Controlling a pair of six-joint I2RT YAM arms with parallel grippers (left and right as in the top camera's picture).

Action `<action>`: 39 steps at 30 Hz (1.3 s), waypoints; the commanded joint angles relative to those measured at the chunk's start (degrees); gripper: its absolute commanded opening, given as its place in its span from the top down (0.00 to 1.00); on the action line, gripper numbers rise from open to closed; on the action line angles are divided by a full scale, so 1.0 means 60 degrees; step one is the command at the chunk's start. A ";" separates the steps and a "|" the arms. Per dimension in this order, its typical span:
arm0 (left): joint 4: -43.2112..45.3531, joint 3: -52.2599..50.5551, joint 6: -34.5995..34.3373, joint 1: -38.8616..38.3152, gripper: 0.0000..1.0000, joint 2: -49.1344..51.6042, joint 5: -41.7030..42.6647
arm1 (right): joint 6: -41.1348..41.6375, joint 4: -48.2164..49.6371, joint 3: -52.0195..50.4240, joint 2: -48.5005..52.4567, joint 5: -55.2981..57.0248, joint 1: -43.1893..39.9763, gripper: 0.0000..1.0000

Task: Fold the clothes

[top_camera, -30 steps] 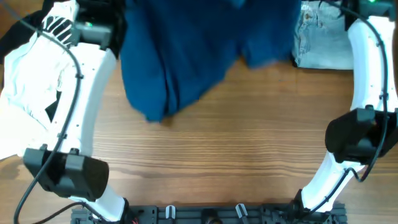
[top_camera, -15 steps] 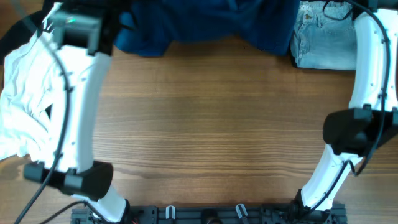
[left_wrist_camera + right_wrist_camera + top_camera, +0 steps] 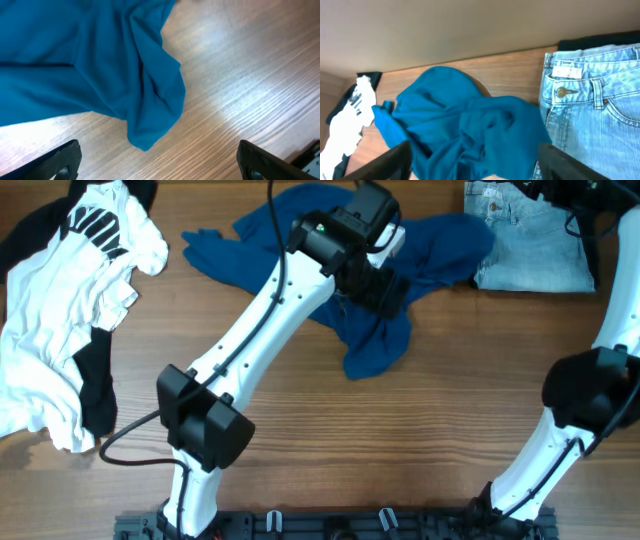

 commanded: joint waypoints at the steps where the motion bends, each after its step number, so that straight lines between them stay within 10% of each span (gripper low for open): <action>1: 0.0124 0.0331 -0.0437 0.0947 0.00 -0.1060 -0.0546 | -0.0342 -0.0433 0.0076 -0.1064 -0.0397 0.0127 0.12; 13: 0.1606 0.0313 -0.0452 0.5741 0.00 -0.0240 -0.1169 | 0.0288 -0.2674 -0.1093 -0.1060 0.2047 0.3366 0.16; 31: 0.4969 0.0313 -0.1453 0.6411 0.01 0.3792 -0.2135 | 0.1643 -0.1475 -0.4954 -0.1060 0.2914 0.4513 0.33; 35: 0.5002 0.0313 -0.1486 0.6408 0.13 0.4309 -0.2135 | 0.1643 -0.1355 -0.4954 -0.1060 0.2943 0.4513 0.33; 39: 0.5013 0.0313 -0.1672 0.6411 0.55 0.4386 -0.2135 | 0.1657 -0.1341 -0.4954 -0.1060 0.3118 0.4510 0.33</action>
